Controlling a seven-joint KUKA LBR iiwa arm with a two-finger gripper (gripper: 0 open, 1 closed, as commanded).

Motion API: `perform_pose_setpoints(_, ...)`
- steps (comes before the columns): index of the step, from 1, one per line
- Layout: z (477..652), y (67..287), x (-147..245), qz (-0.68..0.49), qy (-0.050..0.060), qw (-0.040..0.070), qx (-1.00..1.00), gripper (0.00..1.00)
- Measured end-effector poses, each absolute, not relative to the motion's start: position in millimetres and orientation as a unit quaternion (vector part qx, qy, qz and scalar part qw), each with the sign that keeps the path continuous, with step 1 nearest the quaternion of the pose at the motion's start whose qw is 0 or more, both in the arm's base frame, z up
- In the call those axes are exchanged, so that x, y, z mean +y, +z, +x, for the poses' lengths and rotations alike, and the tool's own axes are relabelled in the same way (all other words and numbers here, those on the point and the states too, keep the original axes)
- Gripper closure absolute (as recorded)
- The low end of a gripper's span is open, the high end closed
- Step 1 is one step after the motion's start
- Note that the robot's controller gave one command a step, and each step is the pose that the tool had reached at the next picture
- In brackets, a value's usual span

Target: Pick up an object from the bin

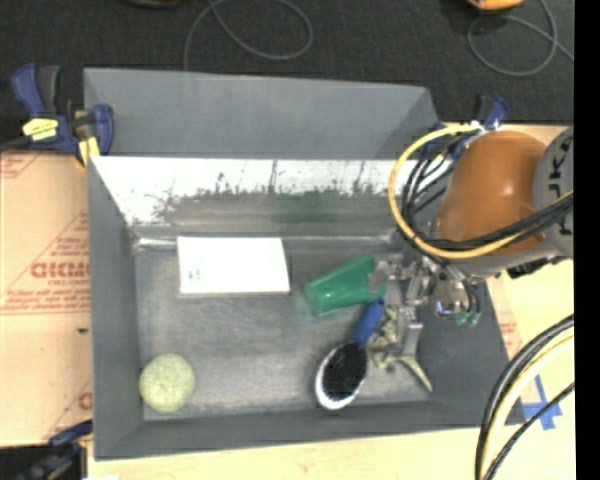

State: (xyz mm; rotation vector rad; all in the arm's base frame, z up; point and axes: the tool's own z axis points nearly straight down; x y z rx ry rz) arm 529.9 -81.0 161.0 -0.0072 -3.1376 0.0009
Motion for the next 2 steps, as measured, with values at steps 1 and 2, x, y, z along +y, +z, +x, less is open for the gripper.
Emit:
perform_pose_setpoints(1, 531.4, 166, -81, -0.001, 0.001, -0.002, -1.0, 0.0)
perform_pose_setpoints(2, 517.0, 119, -58, 0.107, 0.002, -0.005, -0.994, 0.0)
